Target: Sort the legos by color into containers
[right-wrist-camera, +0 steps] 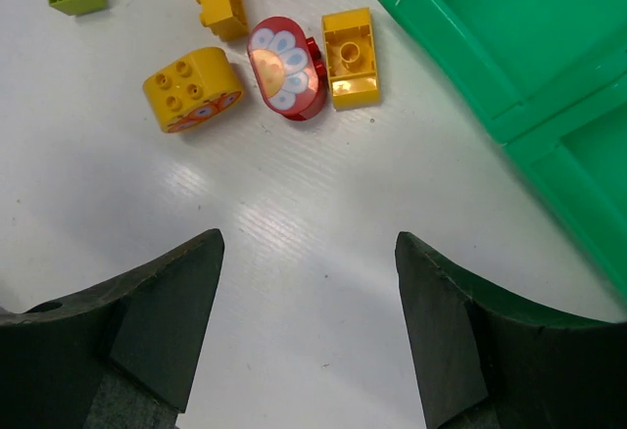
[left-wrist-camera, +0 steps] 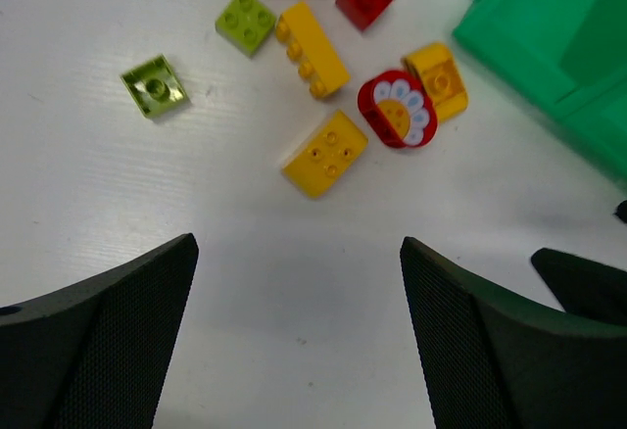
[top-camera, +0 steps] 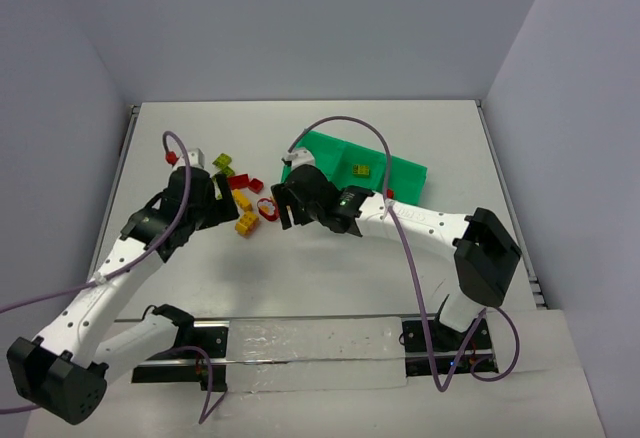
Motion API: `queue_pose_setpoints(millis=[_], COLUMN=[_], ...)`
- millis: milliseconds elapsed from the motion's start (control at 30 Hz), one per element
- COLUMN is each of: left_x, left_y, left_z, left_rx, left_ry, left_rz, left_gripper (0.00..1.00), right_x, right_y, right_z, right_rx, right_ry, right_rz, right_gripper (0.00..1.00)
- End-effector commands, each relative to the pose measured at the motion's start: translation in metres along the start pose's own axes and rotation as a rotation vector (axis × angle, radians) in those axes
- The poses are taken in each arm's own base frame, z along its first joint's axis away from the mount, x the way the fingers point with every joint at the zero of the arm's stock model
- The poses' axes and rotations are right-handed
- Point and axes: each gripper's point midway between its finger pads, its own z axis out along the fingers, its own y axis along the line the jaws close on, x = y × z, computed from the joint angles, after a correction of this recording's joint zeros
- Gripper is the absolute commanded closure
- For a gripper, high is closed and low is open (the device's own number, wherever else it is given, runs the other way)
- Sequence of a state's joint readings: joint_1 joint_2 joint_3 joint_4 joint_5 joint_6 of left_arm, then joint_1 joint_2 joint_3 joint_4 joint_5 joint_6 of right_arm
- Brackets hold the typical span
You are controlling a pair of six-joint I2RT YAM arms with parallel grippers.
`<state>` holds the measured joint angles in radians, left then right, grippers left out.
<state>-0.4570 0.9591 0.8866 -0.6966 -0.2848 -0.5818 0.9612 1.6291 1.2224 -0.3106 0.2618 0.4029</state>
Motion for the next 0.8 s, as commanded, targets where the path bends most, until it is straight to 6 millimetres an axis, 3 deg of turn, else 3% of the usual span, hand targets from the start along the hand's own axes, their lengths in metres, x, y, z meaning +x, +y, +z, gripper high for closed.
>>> queue_pose_setpoints(millis=[0,133,367,533,767], left_x=[0.006,0.022,0.037,0.036,0.050], left_y=[-0.032,-0.036,-0.033,-0.043,-0.042], left_z=[0.020,0.054,0.091,0.103,0.126], left_rx=[0.122,0.077,0.013,0.039,-0.004], left_ry=[0.051,0.144,0.209,0.218,0.280], left_rz=[0.023,0.097,0.169,0.180,0.190], left_gripper=[0.07,0.06,0.09,0.12,0.20], right_x=[-0.012,-0.028,-0.053,-0.059,-0.061], right_y=[-0.016,-0.055,-0.145,-0.176,-0.187], right_z=[-0.009,-0.036,-0.098,-0.125,-0.135], right_rx=[0.053,0.109,0.283,0.360,0.383], right_ry=[-0.031,-0.086,-0.219,-0.270,-0.290], right_rz=[0.065,0.125,0.226,0.242,0.261], right_gripper=[0.21,0.20,0.19,0.18,0.18])
